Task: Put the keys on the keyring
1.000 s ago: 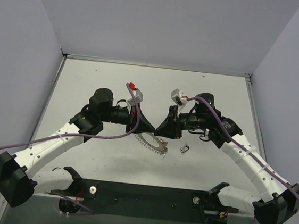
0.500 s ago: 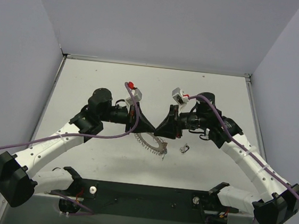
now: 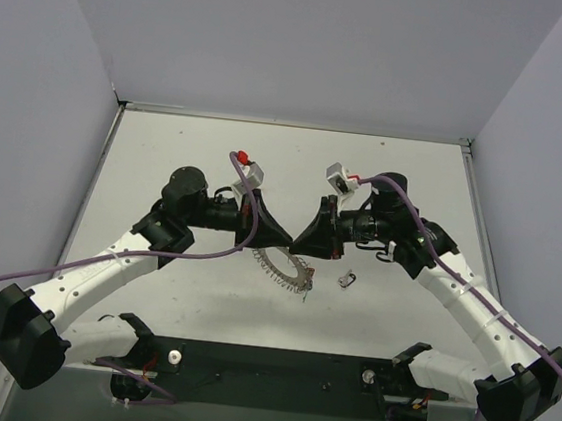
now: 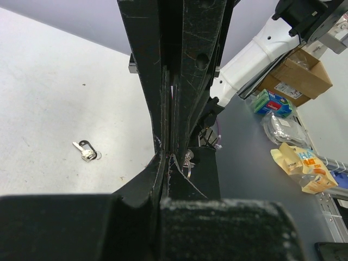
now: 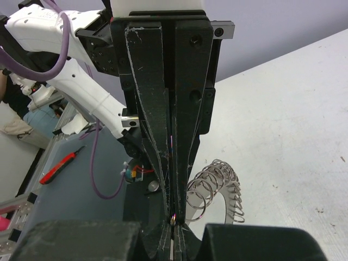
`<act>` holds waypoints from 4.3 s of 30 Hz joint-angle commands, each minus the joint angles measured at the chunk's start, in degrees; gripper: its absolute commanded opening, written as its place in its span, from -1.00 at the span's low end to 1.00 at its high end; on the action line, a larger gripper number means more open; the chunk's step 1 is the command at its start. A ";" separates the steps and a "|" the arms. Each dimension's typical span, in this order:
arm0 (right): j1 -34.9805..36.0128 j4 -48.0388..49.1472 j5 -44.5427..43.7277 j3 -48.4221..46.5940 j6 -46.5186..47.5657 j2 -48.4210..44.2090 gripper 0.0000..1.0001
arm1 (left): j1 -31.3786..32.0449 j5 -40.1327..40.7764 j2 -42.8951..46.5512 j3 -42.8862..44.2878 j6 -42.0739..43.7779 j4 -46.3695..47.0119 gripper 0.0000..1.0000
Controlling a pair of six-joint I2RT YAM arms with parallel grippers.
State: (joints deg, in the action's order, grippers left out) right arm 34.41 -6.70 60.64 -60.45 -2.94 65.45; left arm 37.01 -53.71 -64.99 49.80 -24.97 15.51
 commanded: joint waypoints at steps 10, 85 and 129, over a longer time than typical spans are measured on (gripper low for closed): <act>-1.54 11.44 -3.51 2.17 -2.07 -2.43 -1.00 | 0.78 5.02 3.20 1.09 -1.48 6.03 0.10; -1.10 79.03 -5.45 24.41 -22.11 -4.46 -1.00 | -6.25 0.28 -4.79 -6.65 -25.12 43.90 -0.05; -5.94 68.75 8.35 18.70 -24.83 -1.99 -1.00 | -8.45 -0.50 1.19 16.11 10.82 -24.11 0.01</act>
State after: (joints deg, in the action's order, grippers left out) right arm 28.53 57.65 66.85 -39.46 -30.02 65.76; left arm 28.75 -50.98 -62.46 60.55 -19.99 1.39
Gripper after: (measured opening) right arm 0.042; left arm 0.506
